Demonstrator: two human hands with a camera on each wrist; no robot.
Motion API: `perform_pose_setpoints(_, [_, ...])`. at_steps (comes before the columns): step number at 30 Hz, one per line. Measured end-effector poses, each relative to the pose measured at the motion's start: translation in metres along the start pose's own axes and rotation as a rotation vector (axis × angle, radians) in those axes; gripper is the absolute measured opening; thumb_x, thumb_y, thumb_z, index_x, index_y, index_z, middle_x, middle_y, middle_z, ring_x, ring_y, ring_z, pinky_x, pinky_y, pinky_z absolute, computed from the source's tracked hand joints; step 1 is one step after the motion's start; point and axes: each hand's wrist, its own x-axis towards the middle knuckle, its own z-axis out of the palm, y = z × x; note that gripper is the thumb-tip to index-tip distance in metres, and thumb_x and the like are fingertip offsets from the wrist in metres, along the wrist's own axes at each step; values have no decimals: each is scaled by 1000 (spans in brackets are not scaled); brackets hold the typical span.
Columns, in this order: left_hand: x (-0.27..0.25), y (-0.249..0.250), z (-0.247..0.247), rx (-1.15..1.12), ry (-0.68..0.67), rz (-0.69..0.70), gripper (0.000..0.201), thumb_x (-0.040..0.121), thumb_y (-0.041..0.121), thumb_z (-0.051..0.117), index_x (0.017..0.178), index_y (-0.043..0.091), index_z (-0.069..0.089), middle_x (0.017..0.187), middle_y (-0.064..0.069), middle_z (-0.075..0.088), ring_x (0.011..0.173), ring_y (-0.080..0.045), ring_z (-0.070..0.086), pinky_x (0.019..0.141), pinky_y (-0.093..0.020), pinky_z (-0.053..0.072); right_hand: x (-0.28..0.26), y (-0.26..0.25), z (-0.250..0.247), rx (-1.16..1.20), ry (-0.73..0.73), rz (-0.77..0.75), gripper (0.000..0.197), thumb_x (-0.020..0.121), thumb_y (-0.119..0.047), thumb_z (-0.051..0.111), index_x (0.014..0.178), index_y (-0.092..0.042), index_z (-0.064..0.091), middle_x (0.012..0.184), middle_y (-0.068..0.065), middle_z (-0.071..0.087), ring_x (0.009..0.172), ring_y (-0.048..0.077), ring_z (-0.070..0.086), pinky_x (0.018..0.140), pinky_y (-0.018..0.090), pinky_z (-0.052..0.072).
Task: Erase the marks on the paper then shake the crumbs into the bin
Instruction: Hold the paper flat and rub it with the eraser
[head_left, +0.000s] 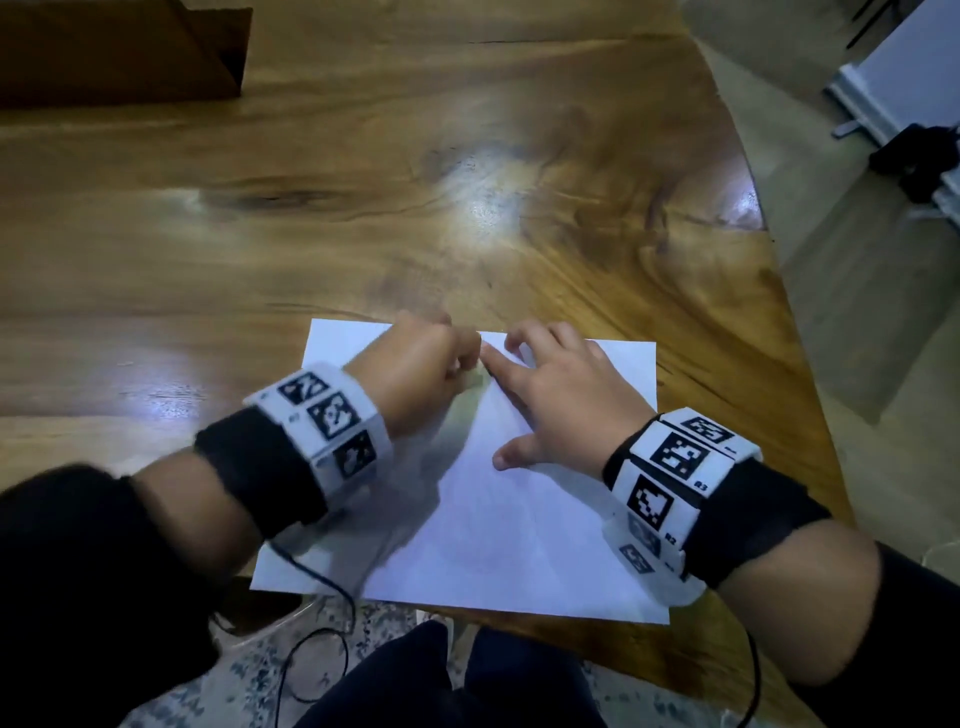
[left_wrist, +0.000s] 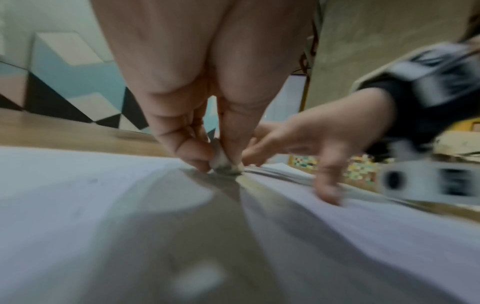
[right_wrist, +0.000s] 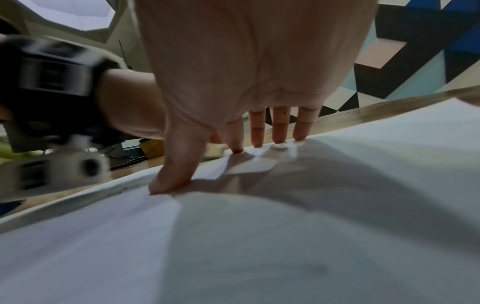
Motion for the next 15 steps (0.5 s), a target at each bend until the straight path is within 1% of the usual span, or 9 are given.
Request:
perform_pose_setpoints(2, [-34,0,7,-10,-105,127,10,74,16,55,65,14,57,68,-1,44,63,-24,47,59,-27,32,0,0,0,10,-6,2,103,71,-63,67,150,-28,11,141,-1,19,127,21,20,105,33,23])
perform_pose_setpoints(3, [-52,0,8,-39,-186,147,8,70,18,53,63,16,55,66,1,44,61,-22,47,58,-27,34,0,0,0,10,-11,1,103,71,-63,66,150,-28,11,141,-1,19,128,21,20,106,33,23])
perform_pose_setpoints(5, [-73,0,9,-95,-297,130,9,68,26,50,66,20,55,64,10,41,59,-17,48,56,-17,33,0,0,0,7,-13,-1,104,71,-63,67,150,-28,10,141,-1,19,127,22,20,106,33,23])
perform_pose_setpoints(7, [-59,-3,7,-100,-219,127,15,71,32,48,67,21,58,63,10,44,59,-19,49,57,-16,29,0,0,0,5,-8,0,104,70,-63,67,150,-28,11,140,-1,20,126,22,20,105,33,23])
perform_pose_setpoints(9, [-29,-6,2,-7,-55,50,13,79,25,55,76,15,63,73,-5,56,68,-27,54,62,-23,30,0,0,0,-2,-6,1,104,71,-63,67,150,-28,11,141,-1,20,126,22,20,105,33,23])
perform_pose_setpoints(11, [-8,-9,0,-10,43,-46,9,81,15,61,85,9,64,81,-10,55,73,-26,50,65,-24,30,-1,0,0,-5,-7,2,104,71,-64,66,151,-29,10,141,-1,19,127,22,20,106,33,23])
perform_pose_setpoints(12, [-9,-9,1,-18,47,-46,7,80,14,61,83,9,63,78,-7,51,72,-26,50,65,-24,30,-1,0,0,-6,-7,2,104,71,-64,66,151,-29,10,141,-1,19,127,22,20,106,33,23])
perform_pose_setpoints(13, [-19,-8,3,-12,30,6,7,79,16,59,76,11,61,74,-4,47,69,-27,51,62,-24,29,-1,0,0,-5,-7,2,104,71,-64,66,151,-29,10,141,-1,19,127,22,20,106,32,23])
perform_pose_setpoints(15, [-49,-4,6,-27,-109,120,18,75,31,48,64,18,54,67,2,42,62,-26,53,57,-22,28,-1,0,0,3,-6,2,104,71,-64,66,151,-29,10,142,-1,19,128,21,19,106,32,22])
